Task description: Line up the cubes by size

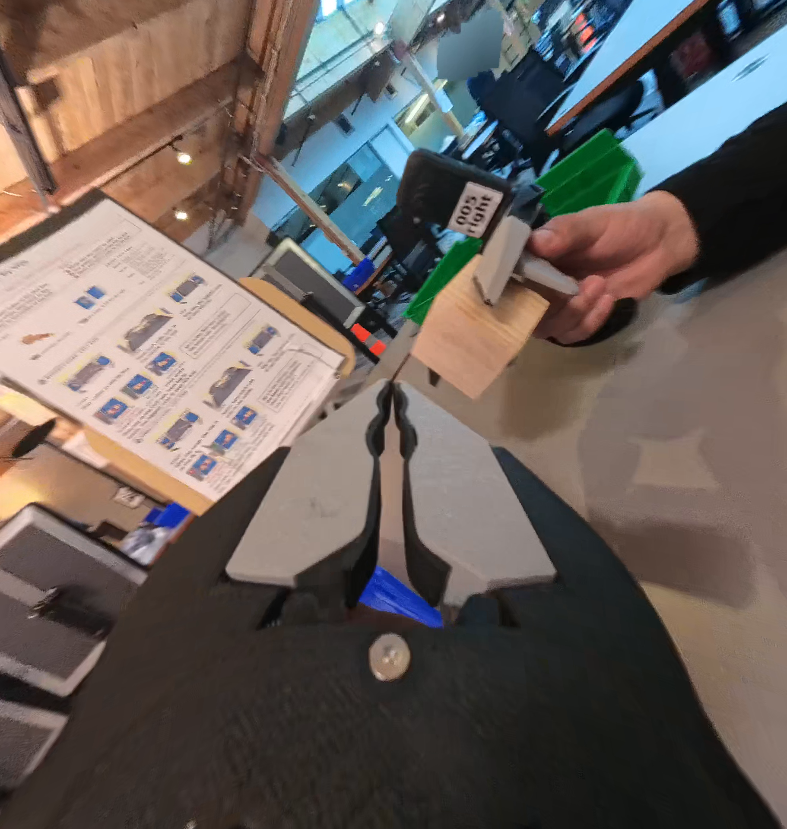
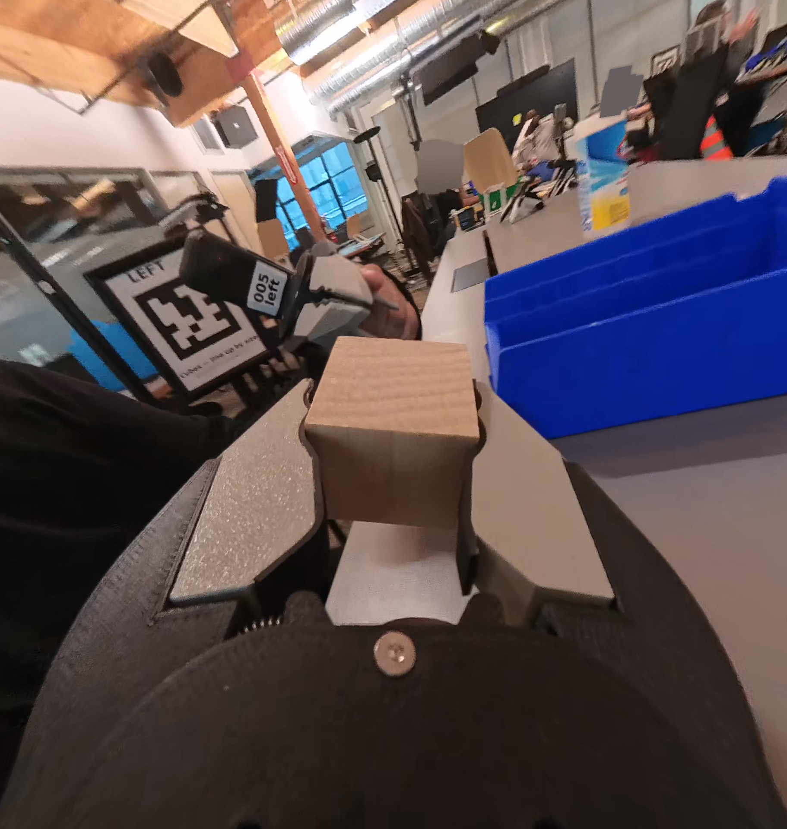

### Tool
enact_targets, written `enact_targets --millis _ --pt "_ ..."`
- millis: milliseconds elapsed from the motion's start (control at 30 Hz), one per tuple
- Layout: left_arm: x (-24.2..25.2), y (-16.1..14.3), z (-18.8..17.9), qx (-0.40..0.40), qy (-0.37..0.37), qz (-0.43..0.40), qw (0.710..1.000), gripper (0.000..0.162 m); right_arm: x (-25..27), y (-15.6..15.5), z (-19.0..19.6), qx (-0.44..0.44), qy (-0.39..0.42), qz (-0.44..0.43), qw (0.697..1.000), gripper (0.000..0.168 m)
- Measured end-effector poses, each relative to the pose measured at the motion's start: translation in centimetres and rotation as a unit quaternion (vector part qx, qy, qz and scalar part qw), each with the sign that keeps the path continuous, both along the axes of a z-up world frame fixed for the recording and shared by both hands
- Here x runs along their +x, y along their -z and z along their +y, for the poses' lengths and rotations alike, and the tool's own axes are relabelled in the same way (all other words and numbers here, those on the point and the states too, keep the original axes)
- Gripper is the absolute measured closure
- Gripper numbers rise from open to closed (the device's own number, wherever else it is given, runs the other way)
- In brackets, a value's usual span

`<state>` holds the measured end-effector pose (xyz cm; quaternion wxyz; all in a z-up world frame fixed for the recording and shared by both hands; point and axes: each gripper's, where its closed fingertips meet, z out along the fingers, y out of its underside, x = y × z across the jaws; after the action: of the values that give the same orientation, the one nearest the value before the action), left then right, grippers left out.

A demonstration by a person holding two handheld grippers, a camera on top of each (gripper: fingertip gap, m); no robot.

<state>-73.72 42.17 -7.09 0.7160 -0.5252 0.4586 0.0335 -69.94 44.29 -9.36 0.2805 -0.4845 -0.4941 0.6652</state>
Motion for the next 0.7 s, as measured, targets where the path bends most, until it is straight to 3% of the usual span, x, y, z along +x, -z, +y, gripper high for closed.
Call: enact_targets --millis 100,233,300,400,533,700 --pt "0.0 -0.3 -1.5 -0.018 0.033 -0.009 0.999 0.162 1.5 -2.0 0.5 0.063 0.043 0.006 0.997 0.102" --pt "-0.6 -0.4 -1.5 -0.005 0.016 -0.005 1.000 0.162 5.7 -5.5 3.7 0.159 0.125 -0.022 0.979 0.103" --pt "-0.7 0.0 -1.3 -0.001 0.009 0.012 1.000 0.162 8.7 -6.7 6.6 0.219 0.181 -0.059 0.957 0.103" --pt "-0.7 0.5 -0.9 -0.002 -0.002 0.031 1.000 0.162 14.5 -7.3 13.0 0.316 0.280 -0.153 0.893 0.102" --pt "-0.1 0.8 -0.8 -0.006 0.004 0.035 0.999 0.162 22.5 -4.5 19.8 0.362 0.314 -0.308 0.822 0.103" --pt "0.4 1.4 -0.4 -0.013 -0.001 0.052 0.999 0.162 30.0 2.4 23.8 0.365 0.256 -0.480 0.755 0.103"
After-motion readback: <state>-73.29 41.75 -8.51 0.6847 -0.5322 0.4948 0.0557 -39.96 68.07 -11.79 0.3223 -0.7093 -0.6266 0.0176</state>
